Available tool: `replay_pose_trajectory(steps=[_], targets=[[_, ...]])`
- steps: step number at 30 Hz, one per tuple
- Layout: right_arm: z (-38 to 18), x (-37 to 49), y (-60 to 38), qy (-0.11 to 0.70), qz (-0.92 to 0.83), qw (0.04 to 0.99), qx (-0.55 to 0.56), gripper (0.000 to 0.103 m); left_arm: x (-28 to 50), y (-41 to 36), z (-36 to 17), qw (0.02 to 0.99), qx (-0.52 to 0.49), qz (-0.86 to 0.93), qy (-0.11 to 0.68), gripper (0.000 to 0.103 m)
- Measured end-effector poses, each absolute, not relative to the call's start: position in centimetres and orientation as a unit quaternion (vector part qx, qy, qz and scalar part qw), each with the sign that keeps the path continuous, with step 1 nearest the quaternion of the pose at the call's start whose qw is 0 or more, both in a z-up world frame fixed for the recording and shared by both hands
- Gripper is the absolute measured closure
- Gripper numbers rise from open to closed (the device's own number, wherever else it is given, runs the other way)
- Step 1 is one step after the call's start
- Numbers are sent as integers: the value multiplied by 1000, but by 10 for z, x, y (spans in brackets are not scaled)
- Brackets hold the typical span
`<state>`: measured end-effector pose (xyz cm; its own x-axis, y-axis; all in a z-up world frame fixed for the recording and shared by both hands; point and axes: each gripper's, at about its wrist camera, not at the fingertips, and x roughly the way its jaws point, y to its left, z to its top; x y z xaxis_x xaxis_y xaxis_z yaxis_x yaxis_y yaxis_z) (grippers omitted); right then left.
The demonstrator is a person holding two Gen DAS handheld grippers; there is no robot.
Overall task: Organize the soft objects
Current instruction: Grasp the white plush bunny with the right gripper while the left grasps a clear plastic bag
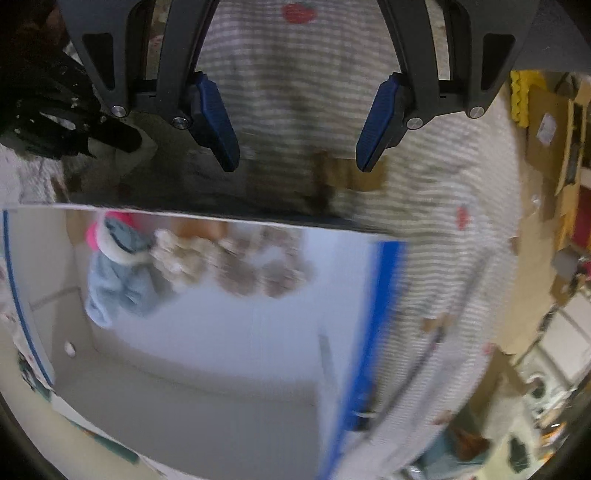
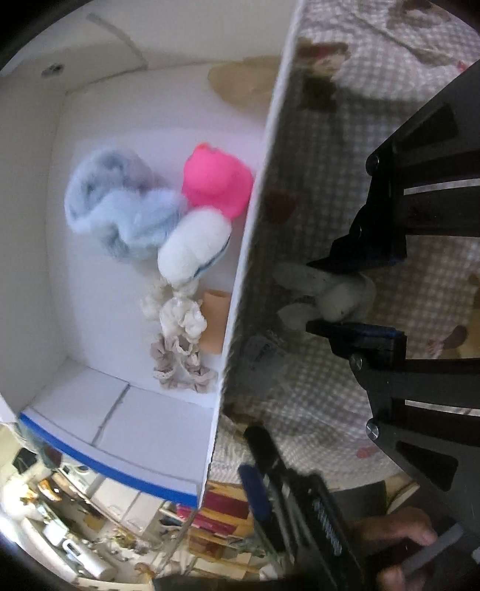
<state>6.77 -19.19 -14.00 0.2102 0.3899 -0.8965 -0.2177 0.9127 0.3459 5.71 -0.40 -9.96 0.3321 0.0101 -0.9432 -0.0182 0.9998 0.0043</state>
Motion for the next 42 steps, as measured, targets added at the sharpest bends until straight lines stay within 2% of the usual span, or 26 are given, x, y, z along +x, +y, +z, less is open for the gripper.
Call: replay_pose_trajectory(steps=[10, 13, 25, 26, 29, 31, 37, 42], targets=[[-134, 65, -235, 584, 156, 786, 131, 77, 81, -24, -136, 777, -29, -51, 627, 40], [-135, 64, -235, 583, 156, 786, 137, 77, 89, -24, -150, 763, -41, -58, 642, 34], [-133, 63, -238, 587, 152, 785, 126, 77, 93, -37, -165, 770, -4, -59, 635, 34], [-133, 63, -237, 587, 151, 786, 125, 77, 94, -37, -166, 772, -2, -60, 633, 35], [-134, 63, -234, 588, 149, 786, 122, 77, 96, -39, -168, 769, 4, -69, 636, 58], [-134, 64, -233, 588, 148, 786, 119, 77, 101, -58, -166, 768, 6, -71, 637, 82], [-132, 64, -232, 584, 151, 789, 116, 77, 103, -47, -162, 766, -24, -81, 637, 83], [-131, 64, -236, 582, 151, 790, 123, 77, 91, -33, -150, 773, -50, -73, 628, 89]])
